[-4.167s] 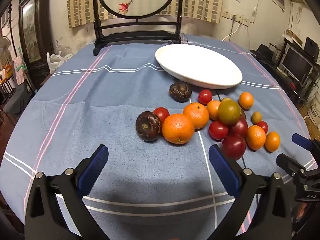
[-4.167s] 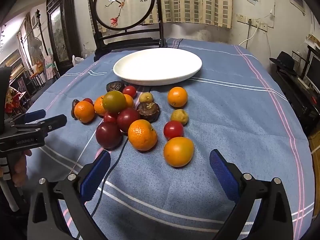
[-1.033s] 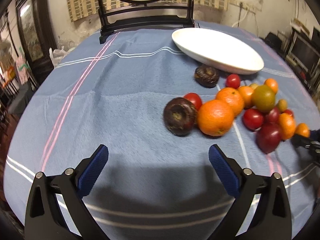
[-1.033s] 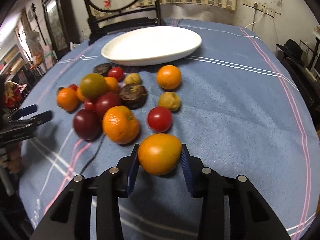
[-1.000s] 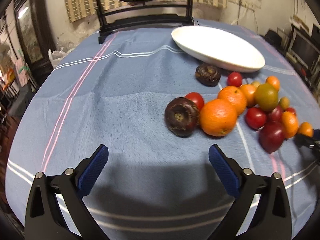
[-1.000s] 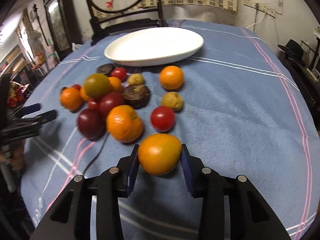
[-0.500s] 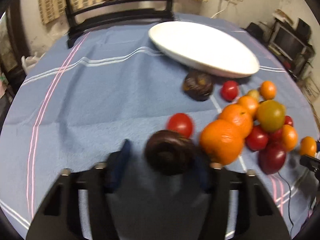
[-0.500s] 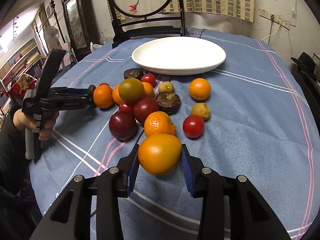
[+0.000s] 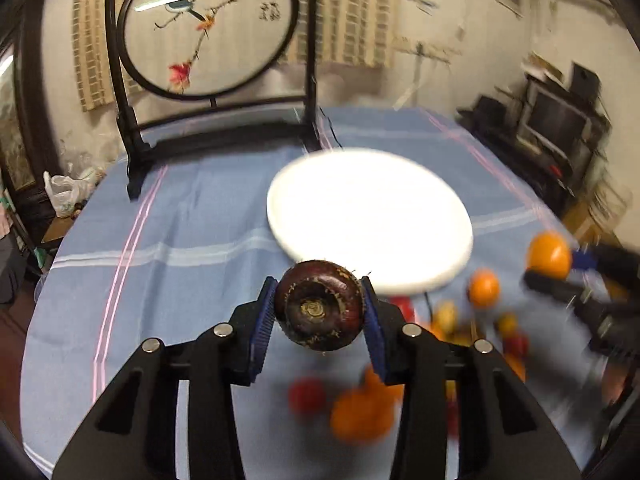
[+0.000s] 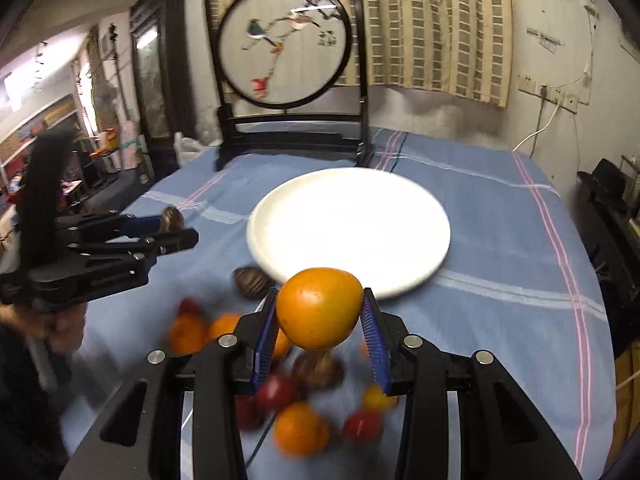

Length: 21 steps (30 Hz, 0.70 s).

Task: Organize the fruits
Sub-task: 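Place an orange with the right tool while the left tool places a mangosteen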

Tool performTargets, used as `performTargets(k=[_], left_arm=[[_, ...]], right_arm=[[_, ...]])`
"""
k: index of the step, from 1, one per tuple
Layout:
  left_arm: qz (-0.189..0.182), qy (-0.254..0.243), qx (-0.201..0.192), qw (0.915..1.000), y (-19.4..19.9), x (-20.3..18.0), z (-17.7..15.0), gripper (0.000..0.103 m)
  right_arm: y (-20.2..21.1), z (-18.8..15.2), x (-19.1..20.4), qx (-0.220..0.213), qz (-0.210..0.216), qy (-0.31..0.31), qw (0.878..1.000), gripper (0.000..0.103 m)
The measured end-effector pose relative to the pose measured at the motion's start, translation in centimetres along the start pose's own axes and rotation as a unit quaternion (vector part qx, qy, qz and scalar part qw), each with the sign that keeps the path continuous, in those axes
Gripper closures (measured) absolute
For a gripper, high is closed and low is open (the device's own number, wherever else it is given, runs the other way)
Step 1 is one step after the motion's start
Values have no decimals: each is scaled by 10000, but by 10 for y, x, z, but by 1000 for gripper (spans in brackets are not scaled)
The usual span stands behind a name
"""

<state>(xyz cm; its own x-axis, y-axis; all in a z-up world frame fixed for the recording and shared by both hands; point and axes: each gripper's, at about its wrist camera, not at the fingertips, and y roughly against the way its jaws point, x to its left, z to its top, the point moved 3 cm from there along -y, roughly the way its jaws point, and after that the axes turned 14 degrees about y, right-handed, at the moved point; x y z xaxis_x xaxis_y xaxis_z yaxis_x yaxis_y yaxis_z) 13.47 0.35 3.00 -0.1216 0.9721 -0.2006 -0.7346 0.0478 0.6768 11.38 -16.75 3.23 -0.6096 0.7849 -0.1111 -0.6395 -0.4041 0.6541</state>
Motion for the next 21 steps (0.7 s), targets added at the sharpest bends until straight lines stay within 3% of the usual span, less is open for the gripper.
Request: performTargets(k=[3, 6, 13, 14, 15, 16, 21], left_arm=[[146, 250, 231, 9993, -42, -10, 15, 63], [221, 381, 511, 9977, -78, -15, 16, 63], [58, 475, 604, 9970, -104, -21, 10, 62], [-41, 582, 574, 9966, -103, -19, 12, 51], [-133, 680, 476, 9965, -99, -16, 14, 29], [-159, 741, 406, 9963, -96, -15, 16, 22], [-385, 970, 431, 9936, -77, -6, 15, 19]], right_arm=[[-43, 6, -13, 311, -33, -202, 9993, 63], [-67, 7, -21, 342, 76, -393, 9986, 62], [-93, -5, -33, 426, 398, -873, 9945, 61], [-96, -6, -34, 412, 437, -930, 9939, 53], [-97, -6, -34, 341, 471, -916, 9941, 48], [-96, -6, -32, 288, 412, -835, 9952, 42], [-84, -6, -29, 253, 350, -758, 9962, 42]])
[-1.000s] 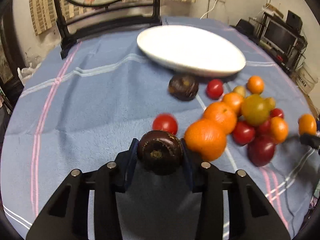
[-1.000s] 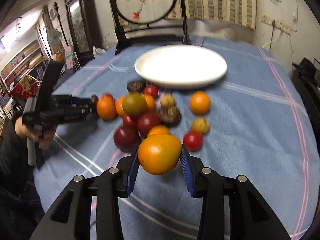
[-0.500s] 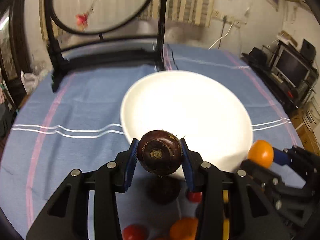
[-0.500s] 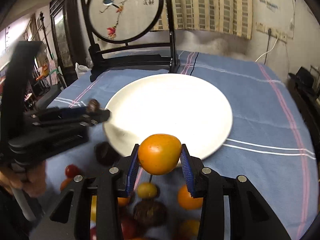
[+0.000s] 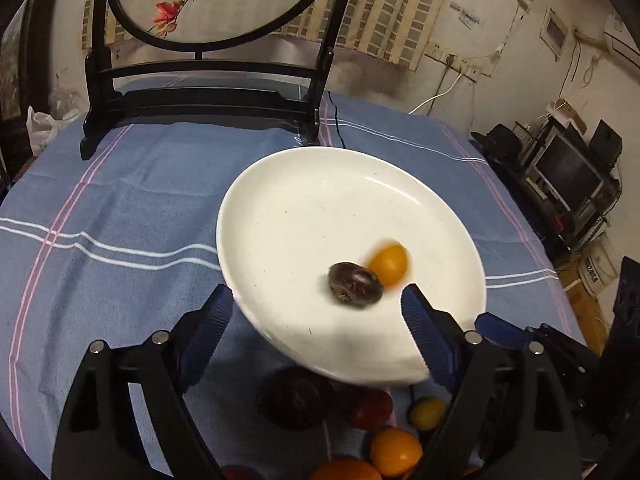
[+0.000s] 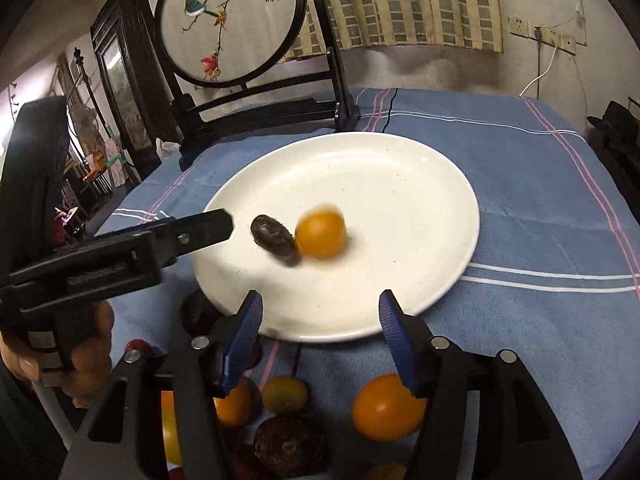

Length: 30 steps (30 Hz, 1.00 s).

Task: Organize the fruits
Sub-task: 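Place an orange with the right tool while the left tool places a mangosteen, then drop a mandarin on the plate with the left tool while the right tool drops another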

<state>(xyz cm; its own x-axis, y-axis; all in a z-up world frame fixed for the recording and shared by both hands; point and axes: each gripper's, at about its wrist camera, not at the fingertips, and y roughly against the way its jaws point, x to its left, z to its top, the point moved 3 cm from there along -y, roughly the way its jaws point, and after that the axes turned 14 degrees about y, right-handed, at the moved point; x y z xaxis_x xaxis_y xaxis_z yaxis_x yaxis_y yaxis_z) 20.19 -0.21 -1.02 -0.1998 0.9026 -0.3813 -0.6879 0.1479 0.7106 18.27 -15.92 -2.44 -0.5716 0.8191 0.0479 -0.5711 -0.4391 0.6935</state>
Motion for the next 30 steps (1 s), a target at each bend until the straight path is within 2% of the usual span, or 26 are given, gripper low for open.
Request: performTargets(k=[4, 6, 12, 16, 20, 25, 28, 30], left_arm=[[158, -269, -124, 9994, 22, -2, -13, 19], [325, -467, -179, 9982, 35, 4, -26, 16], [756, -501, -274, 9955, 64, 34, -60, 9], [889, -536, -277, 9942, 73, 48, -78, 9], [787, -421, -243, 9957, 80, 63, -95, 7], [732, -309, -323, 9963, 87, 70, -100, 6], [652, -267, -304, 9971, 90, 73, -102, 6], [632, -276, -295, 9972, 92, 73, -104, 6]], right_arm=[[18, -1, 1, -124, 32, 9, 9999, 41], [29, -6, 1, -180, -50, -4, 9998, 37], [66, -42, 15, -78, -198, 215, 9995, 36], [85, -68, 25, 68, -277, 411, 9987, 36], [97, -93, 37, 272, -308, 469, 9981, 36], [97, -109, 55, 491, -201, 676, 9963, 37], [84, -113, 65, 721, -206, 854, 9935, 51], [77, -112, 65, 812, -245, 816, 9930, 51]])
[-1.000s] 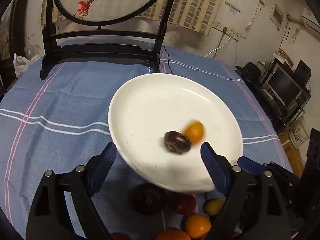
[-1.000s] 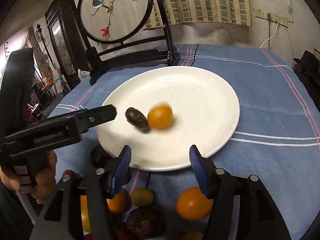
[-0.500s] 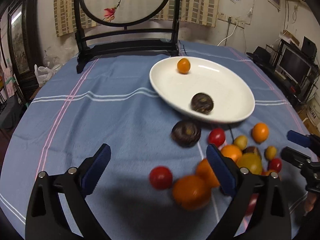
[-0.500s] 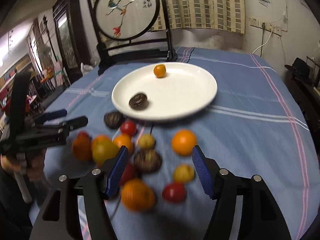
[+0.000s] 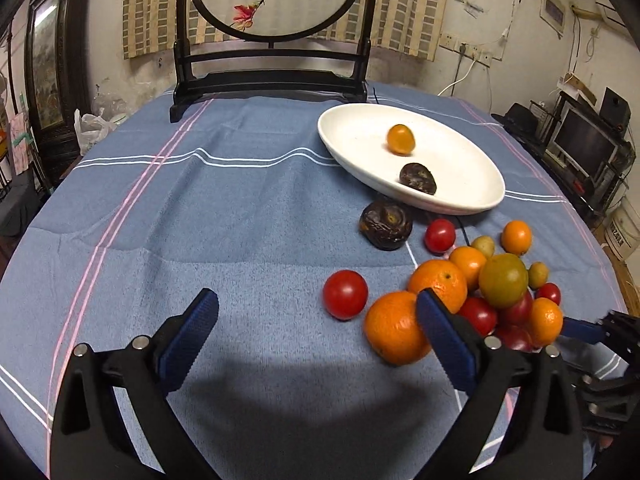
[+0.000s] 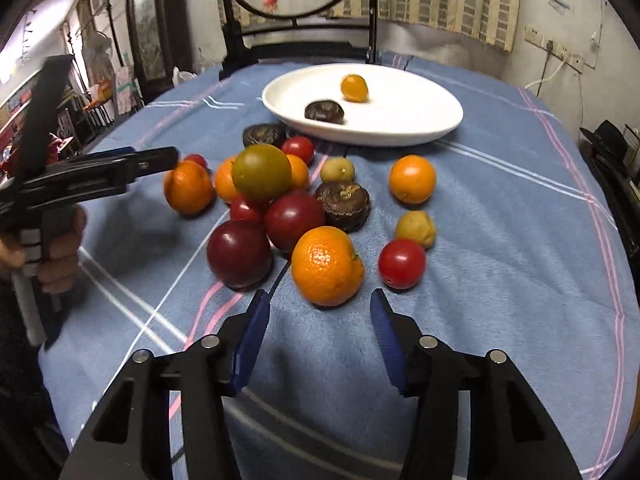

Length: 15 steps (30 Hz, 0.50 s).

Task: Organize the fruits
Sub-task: 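Drop a mandarin on the plate with the left tool while the right tool drops another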

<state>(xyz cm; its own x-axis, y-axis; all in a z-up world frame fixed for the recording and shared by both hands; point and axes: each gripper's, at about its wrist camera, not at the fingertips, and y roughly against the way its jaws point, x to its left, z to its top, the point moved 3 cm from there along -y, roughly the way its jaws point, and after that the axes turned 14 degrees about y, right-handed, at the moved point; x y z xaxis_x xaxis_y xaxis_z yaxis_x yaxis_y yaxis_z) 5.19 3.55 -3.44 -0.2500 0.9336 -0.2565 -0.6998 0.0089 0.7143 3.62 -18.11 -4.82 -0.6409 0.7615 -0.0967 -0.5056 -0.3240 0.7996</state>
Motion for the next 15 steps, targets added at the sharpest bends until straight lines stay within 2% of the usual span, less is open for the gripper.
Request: performTargets(k=[3, 6, 9, 15], left_arm=[[-49, -1, 26, 10000, 2, 1, -2, 6], [-94, -87, 69, 9999, 4, -3, -4, 6], [-135, -254, 125, 9995, 6, -11, -7, 6], [-26, -631, 218, 9978, 4, -25, -18, 6]], right_arm=[[-13, 5, -4, 131, -165, -39, 9998, 52], [-21, 11, -7, 109, -120, -164, 9997, 64], [-23, 14, -8, 68, -138, -206, 9997, 64], [-9, 5, -16, -184, 147, -426, 9988, 64]])
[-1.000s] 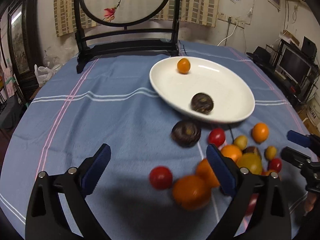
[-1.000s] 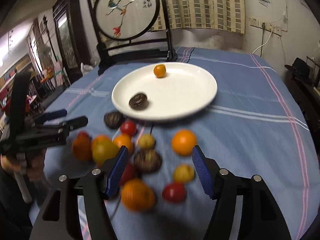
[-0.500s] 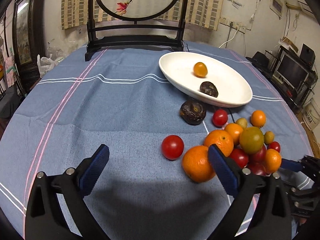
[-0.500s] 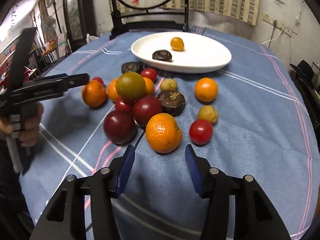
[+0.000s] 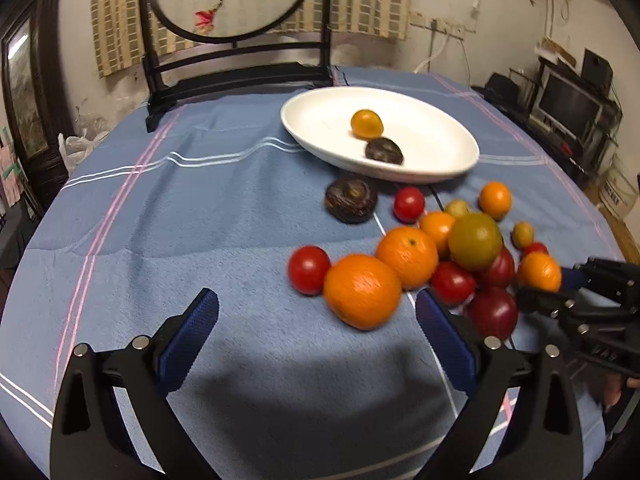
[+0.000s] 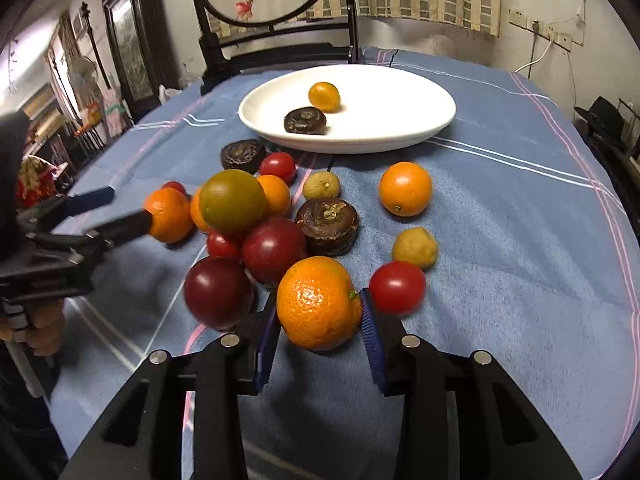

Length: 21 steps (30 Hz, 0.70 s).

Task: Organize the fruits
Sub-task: 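Drop a mandarin on the plate with the left tool while the right tool drops another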

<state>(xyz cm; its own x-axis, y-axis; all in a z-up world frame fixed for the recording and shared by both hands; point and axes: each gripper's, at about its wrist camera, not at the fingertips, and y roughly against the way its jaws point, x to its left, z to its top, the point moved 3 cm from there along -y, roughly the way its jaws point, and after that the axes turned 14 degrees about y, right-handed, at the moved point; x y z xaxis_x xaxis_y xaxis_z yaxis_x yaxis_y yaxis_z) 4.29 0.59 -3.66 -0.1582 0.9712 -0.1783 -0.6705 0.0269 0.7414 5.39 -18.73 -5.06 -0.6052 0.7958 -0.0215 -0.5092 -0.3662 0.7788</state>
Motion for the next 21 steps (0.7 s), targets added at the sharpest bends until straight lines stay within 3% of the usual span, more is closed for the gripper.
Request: performTargets(k=[2, 5, 11, 15, 16, 17, 21], left_arm=[[-55, -90, 89, 9999, 0, -3, -5, 8], [-72, -191, 177, 9996, -2, -9, -9, 21], [28, -136, 424, 9990, -16, -20, -6, 29], [38, -42, 683, 9976, -33, -26, -3, 50], [60, -26, 665, 9978, -35, -27, -3, 52], [100, -64, 594, 9982, -34, -27, -3, 60], [47, -70, 579, 9983, -24, -27, -4, 61]], right_arm=[[7, -5, -1, -76, 77, -26, 9999, 64], [13, -9, -3, -154, 125, -59, 9998, 64], [26, -18, -6, -356, 267, -106, 9990, 64], [33, -23, -9, -432, 305, -128, 9985, 64], [35, -25, -10, -438, 300, -140, 9985, 64], [36, -26, -11, -441, 289, -153, 9985, 64], [38, -30, -15, -459, 273, -199, 9984, 64]])
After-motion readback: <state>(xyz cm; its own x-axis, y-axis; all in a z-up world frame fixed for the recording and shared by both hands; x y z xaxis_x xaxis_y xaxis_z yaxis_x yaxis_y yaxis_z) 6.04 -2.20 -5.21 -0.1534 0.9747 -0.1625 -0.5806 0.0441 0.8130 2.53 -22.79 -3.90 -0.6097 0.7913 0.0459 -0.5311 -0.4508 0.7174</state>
